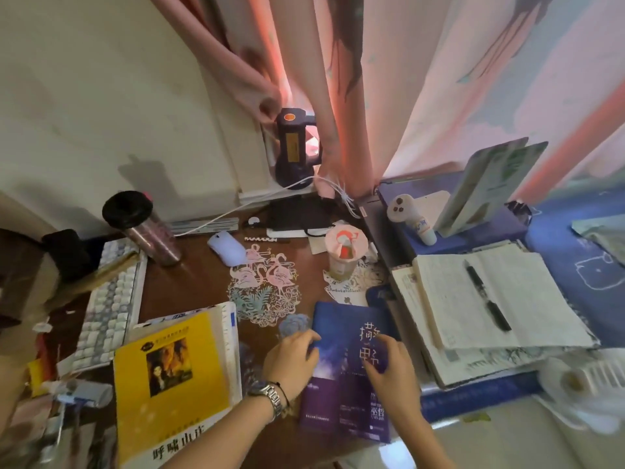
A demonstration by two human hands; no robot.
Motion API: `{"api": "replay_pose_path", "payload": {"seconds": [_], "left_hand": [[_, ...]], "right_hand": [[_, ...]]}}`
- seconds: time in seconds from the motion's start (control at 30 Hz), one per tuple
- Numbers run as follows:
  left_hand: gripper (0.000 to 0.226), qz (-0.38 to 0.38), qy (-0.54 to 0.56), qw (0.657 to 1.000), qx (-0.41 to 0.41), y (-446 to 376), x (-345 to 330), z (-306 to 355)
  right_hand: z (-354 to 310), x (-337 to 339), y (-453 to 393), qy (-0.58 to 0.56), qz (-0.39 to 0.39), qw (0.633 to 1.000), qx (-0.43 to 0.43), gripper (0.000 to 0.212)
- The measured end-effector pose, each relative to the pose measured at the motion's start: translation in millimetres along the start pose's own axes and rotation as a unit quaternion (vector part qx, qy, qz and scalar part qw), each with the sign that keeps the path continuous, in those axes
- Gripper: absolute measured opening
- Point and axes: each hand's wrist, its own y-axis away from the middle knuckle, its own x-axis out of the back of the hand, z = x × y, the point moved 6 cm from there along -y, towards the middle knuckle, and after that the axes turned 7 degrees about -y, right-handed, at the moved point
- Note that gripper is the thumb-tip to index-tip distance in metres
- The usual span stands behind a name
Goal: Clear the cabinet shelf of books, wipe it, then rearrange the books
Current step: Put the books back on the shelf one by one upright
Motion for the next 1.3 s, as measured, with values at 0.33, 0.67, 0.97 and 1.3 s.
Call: {"api": "replay_pose_path", "payload": {"seconds": [0.33, 0.67, 0.97, 1.3], "left_hand": [[0.054, -0.124, 0.076, 0.988, 0.054, -10, -65, -6], [0.066, -0.11, 0.199, 0.963, 0.146, -9, -85, -5], [0.038, -0.064, 0.322, 0.936, 0.129, -5, -71, -14], [0.043, -0.018, 0.286, 0.955, 0.079, 18, -25, -20]], "right_hand": [[37, -12, -9, -0.029, -0.021, 0.997, -0.067, 0.067], [48, -11, -18, -0.046, -0.029, 0.996, -0.069, 0.077], [49, -13, -19, -0.078, -0.029, 0.995, -0.063, 0.076], [21, -49, -14, -0.158, -0.128, 0.977, -0.066, 0.084]]}}
